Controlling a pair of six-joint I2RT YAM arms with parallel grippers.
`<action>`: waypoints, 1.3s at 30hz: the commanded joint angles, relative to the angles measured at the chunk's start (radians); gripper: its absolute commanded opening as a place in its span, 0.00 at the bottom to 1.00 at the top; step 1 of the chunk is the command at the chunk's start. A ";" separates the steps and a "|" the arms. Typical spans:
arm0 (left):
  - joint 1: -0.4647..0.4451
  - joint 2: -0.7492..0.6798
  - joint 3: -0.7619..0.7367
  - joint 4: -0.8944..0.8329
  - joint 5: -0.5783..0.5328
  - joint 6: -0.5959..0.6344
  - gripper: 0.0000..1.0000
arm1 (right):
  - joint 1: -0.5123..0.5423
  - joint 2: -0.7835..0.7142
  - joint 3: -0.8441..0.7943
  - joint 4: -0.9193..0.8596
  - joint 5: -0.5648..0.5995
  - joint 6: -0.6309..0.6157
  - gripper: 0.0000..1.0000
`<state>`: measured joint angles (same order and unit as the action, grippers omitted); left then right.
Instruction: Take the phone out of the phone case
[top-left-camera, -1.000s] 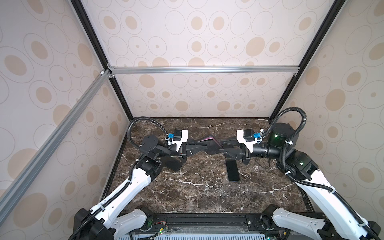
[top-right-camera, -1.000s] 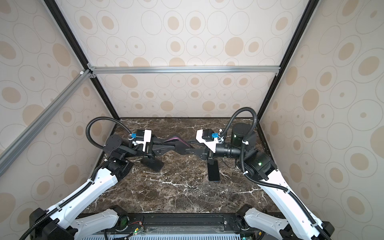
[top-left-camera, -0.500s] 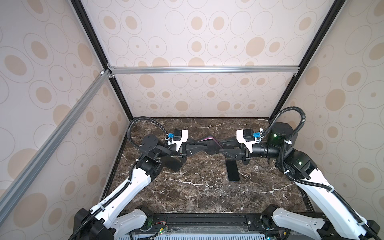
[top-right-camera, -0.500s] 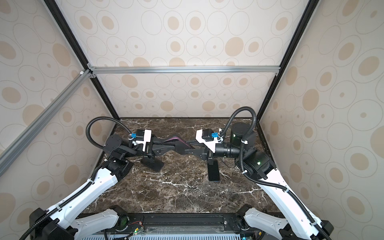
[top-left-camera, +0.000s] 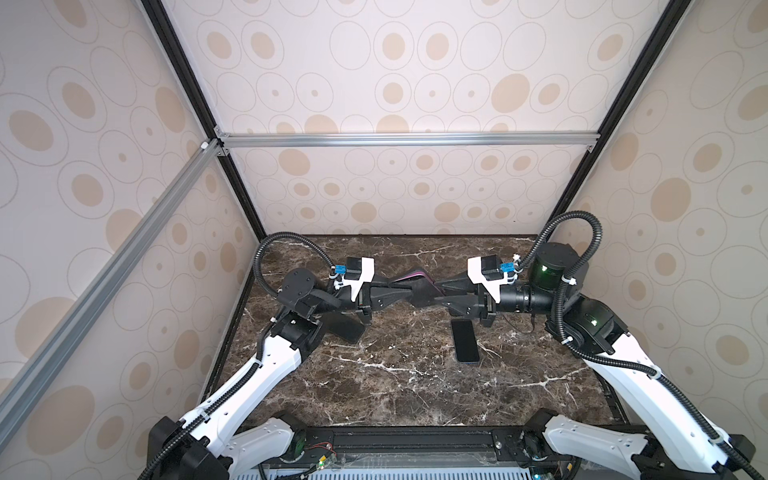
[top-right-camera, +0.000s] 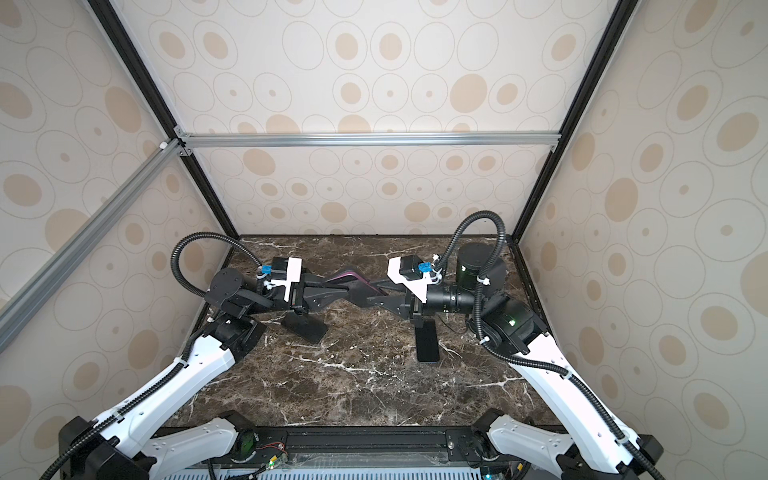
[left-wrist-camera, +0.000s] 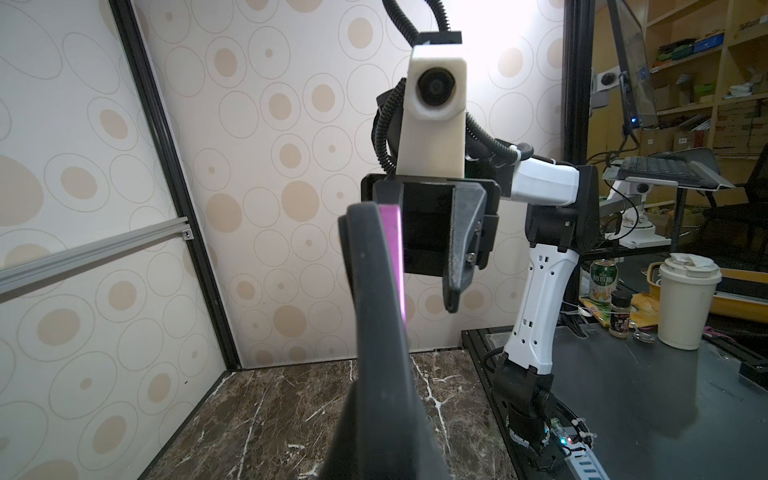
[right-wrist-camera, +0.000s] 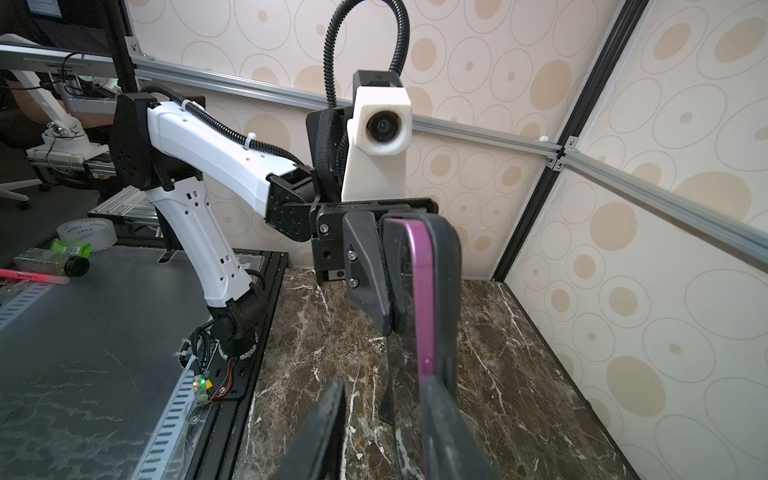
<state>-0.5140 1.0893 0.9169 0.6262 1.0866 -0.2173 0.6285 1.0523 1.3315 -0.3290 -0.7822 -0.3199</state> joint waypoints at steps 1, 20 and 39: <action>-0.007 -0.023 0.043 0.075 0.014 -0.002 0.00 | 0.024 0.023 0.018 -0.047 0.028 -0.032 0.33; -0.007 -0.022 0.050 0.098 0.066 -0.021 0.00 | 0.055 0.080 0.067 -0.131 0.216 -0.068 0.33; -0.006 -0.031 0.045 0.046 -0.031 0.010 0.00 | 0.079 0.131 0.112 -0.316 0.065 -0.141 0.24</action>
<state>-0.5045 1.0748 0.9165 0.5510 1.0863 -0.2100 0.6739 1.1381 1.4525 -0.5121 -0.6556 -0.4332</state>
